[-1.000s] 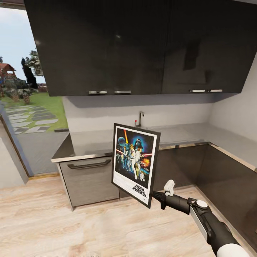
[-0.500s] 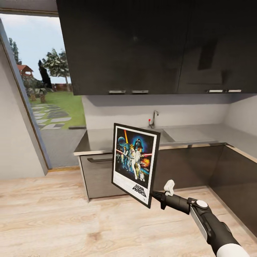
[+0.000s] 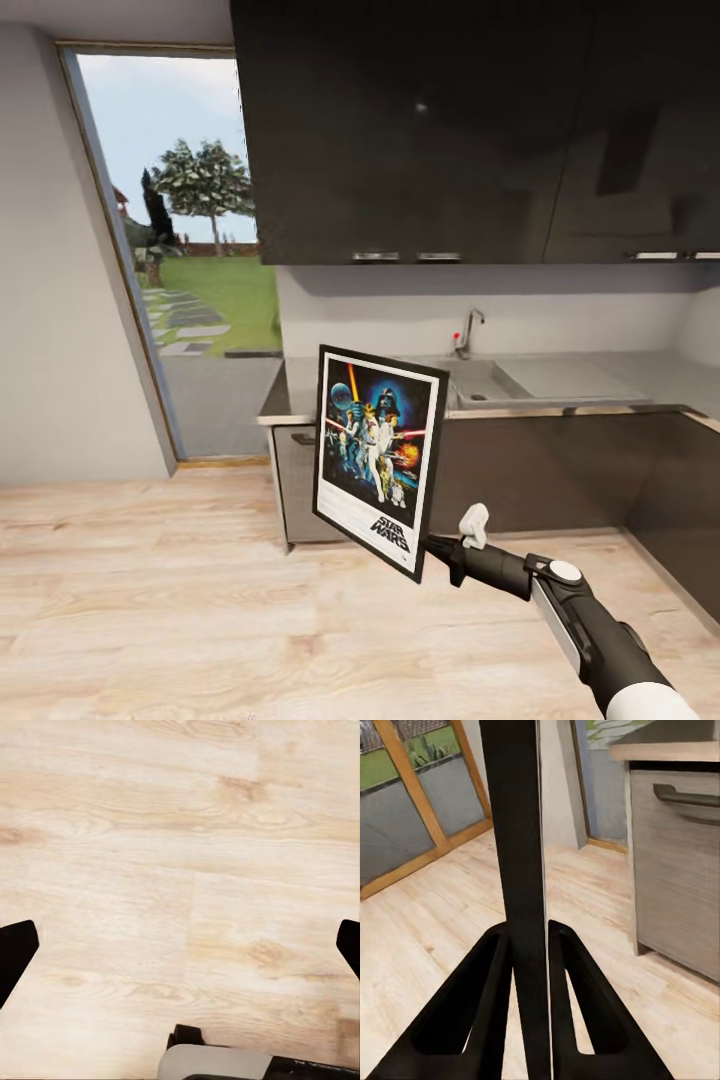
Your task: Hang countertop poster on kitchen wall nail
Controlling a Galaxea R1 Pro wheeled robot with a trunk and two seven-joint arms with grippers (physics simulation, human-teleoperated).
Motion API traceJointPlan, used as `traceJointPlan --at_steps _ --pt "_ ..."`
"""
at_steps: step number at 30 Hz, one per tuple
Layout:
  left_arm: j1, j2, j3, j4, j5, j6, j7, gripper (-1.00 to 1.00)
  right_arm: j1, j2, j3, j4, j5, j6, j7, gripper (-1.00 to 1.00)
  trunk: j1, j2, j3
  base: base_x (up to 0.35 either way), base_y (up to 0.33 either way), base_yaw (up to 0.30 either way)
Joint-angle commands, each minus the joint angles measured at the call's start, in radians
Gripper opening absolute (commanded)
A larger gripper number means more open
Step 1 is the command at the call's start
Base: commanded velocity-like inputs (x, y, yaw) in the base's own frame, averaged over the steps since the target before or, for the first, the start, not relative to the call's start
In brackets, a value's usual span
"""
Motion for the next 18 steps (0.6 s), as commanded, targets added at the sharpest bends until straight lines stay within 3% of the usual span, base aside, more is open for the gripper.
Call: traceJointPlan --at_steps 1,18 --pt "0.000 0.000 0.002 0.000 0.010 0.000 -0.006 1.00 0.000 -0.001 0.003 0.001 -0.012 0.009 0.000 -1.00 0.000 -0.001 0.000 -0.014 0.291 0.274" --pt "0.000 0.000 0.001 0.001 0.010 0.000 -0.006 1.00 0.000 -0.001 0.006 0.001 -0.013 0.009 -0.041 -1.00 0.000 -0.001 0.000 0.007 0.294 0.289"
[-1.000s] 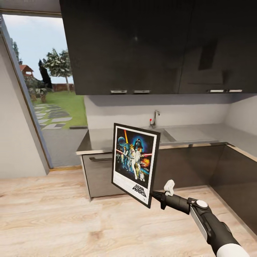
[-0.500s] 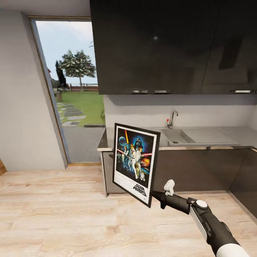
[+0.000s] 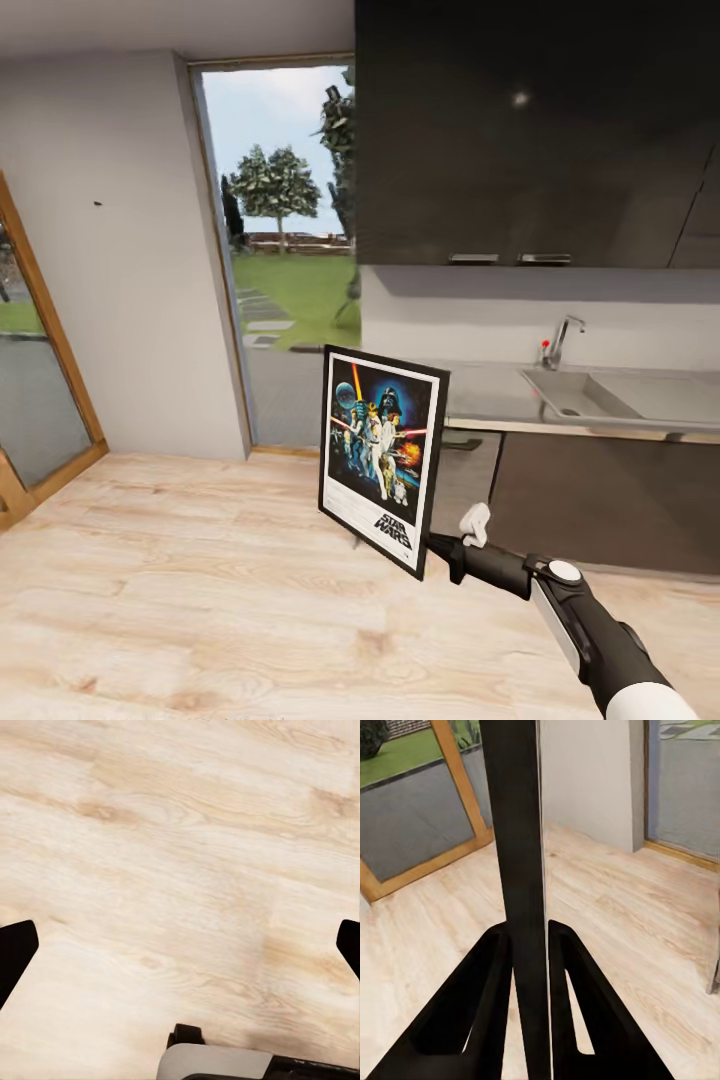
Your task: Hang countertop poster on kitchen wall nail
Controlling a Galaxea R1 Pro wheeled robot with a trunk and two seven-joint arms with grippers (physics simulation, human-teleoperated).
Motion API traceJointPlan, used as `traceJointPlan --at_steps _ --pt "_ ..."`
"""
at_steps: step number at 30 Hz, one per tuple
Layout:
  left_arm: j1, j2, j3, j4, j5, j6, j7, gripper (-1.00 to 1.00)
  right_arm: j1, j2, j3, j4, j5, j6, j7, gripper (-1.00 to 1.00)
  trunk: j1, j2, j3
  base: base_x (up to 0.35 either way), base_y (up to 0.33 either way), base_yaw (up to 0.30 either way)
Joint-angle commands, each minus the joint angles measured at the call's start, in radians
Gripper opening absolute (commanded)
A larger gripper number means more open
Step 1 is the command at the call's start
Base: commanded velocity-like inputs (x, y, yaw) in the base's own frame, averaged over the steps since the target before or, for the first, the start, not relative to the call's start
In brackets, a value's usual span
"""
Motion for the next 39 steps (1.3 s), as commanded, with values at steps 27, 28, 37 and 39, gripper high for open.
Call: traceJointPlan --at_steps 27,28,37,39 --pt "0.000 0.000 -0.001 0.003 0.010 0.001 -0.006 1.00 0.000 -0.001 0.003 0.000 -0.012 0.009 0.004 -1.00 0.000 -0.001 0.000 0.144 0.305 0.283" --pt "0.000 0.000 -0.001 0.003 0.010 0.001 -0.006 1.00 0.000 -0.001 0.002 0.000 -0.012 0.009 0.004 -1.00 0.000 -0.001 0.000 0.179 0.312 0.104" --pt "0.000 0.000 -0.003 0.003 0.010 0.003 -0.006 1.00 -0.001 -0.001 0.002 0.000 -0.012 0.009 0.005 -1.00 0.000 -0.001 0.000 0.192 0.311 0.031" --pt "0.000 0.000 -0.003 0.003 0.010 0.003 -0.006 1.00 -0.001 -0.001 0.002 0.000 -0.012 0.009 0.005 -1.00 0.000 -0.001 0.000 0.219 0.304 0.003"
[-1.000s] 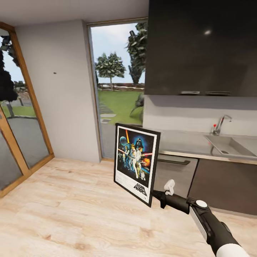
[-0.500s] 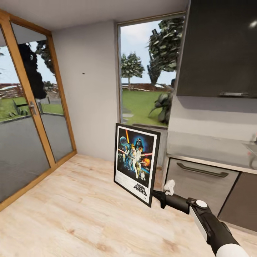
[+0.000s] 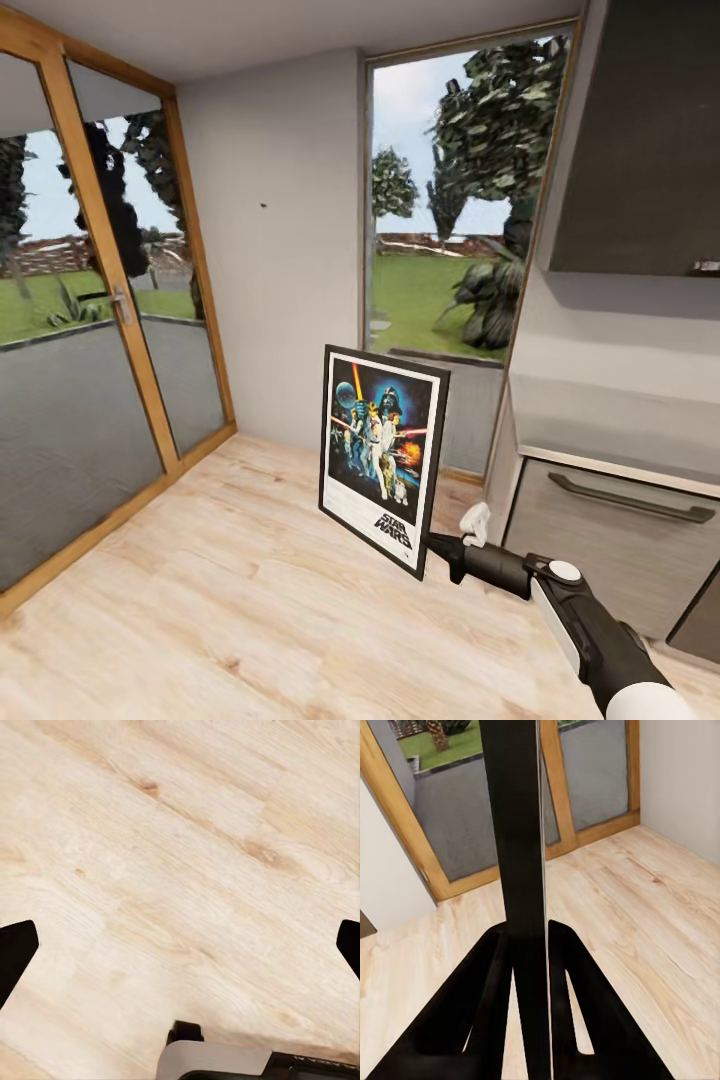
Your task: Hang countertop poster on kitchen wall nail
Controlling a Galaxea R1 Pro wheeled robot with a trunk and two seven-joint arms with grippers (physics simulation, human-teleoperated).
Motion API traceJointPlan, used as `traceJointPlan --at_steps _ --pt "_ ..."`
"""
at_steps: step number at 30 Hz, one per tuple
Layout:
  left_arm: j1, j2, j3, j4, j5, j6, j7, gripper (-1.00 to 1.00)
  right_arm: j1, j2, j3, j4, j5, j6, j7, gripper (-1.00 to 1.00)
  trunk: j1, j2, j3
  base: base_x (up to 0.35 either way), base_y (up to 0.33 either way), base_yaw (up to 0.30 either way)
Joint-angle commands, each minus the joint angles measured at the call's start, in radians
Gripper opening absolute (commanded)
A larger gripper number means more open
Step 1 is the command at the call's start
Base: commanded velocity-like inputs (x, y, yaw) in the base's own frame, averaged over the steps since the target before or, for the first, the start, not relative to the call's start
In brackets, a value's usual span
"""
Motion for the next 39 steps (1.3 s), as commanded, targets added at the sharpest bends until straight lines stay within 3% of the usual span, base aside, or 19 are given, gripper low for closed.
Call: traceJointPlan --at_steps 1,39 --pt "0.000 0.000 0.001 0.000 0.010 0.000 -0.006 1.00 0.000 -0.001 0.003 0.001 -0.012 0.009 0.004 -1.00 0.001 0.000 0.000 0.223 0.301 0.002" --pt "0.001 0.000 -0.001 0.000 0.010 0.002 -0.008 1.00 0.000 -0.001 0.003 0.001 -0.012 0.009 0.003 -1.00 0.001 0.000 0.000 0.226 0.297 0.000"
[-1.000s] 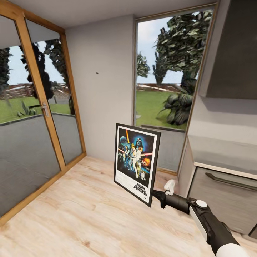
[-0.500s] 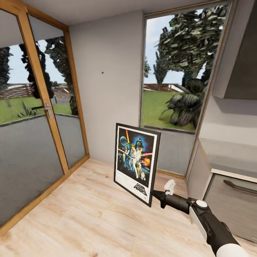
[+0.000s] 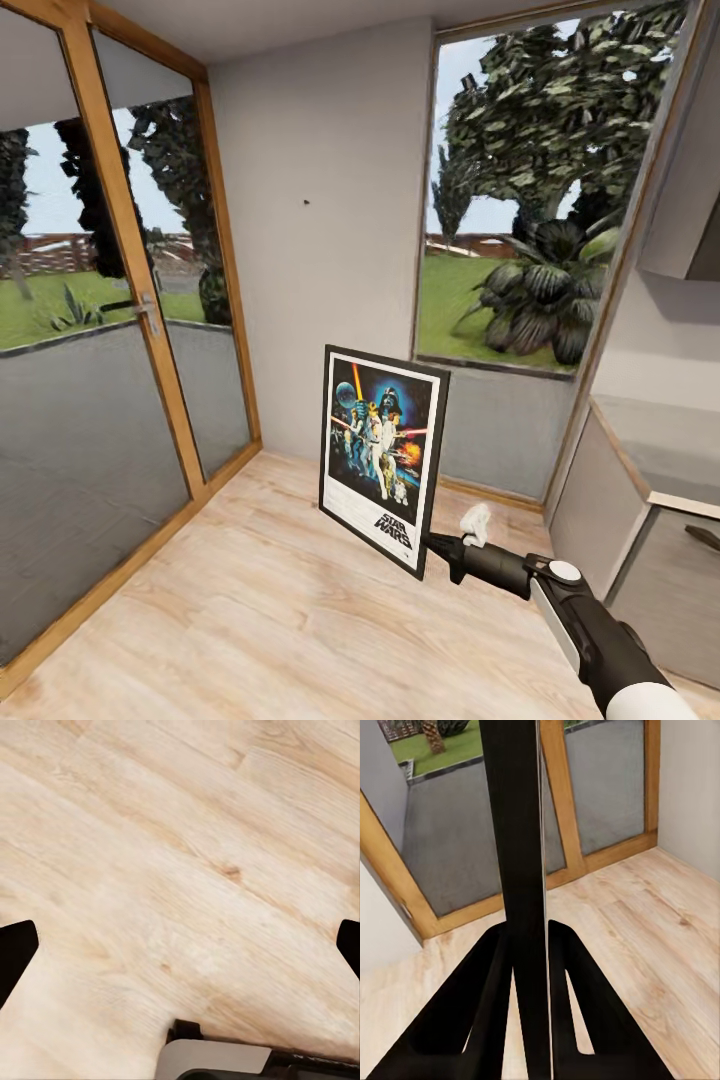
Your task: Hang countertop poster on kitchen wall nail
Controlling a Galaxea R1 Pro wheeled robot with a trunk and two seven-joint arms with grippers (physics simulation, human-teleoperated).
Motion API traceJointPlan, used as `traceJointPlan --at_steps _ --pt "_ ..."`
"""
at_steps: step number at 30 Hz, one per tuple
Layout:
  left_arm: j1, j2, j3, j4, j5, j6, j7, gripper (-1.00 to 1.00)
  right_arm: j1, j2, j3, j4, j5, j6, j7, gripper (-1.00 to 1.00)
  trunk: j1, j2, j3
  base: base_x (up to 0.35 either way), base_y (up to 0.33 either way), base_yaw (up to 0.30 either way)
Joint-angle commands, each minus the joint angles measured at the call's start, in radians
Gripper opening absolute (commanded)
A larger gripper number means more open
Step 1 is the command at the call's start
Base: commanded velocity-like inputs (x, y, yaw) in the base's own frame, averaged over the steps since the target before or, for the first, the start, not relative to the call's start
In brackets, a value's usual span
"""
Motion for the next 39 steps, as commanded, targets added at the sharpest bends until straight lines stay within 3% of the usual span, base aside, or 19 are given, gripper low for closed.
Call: traceJointPlan --at_steps 1,39 --pt "0.000 0.000 0.002 0.000 0.010 0.000 -0.006 1.00 -0.001 -0.001 0.003 0.000 -0.012 0.009 0.004 -1.00 0.001 0.000 0.000 0.206 0.311 0.000" --pt "0.000 0.000 0.002 0.000 0.010 0.000 -0.006 1.00 0.000 -0.001 0.003 0.000 -0.012 0.009 0.005 -1.00 0.001 0.000 0.000 0.205 0.311 0.000"
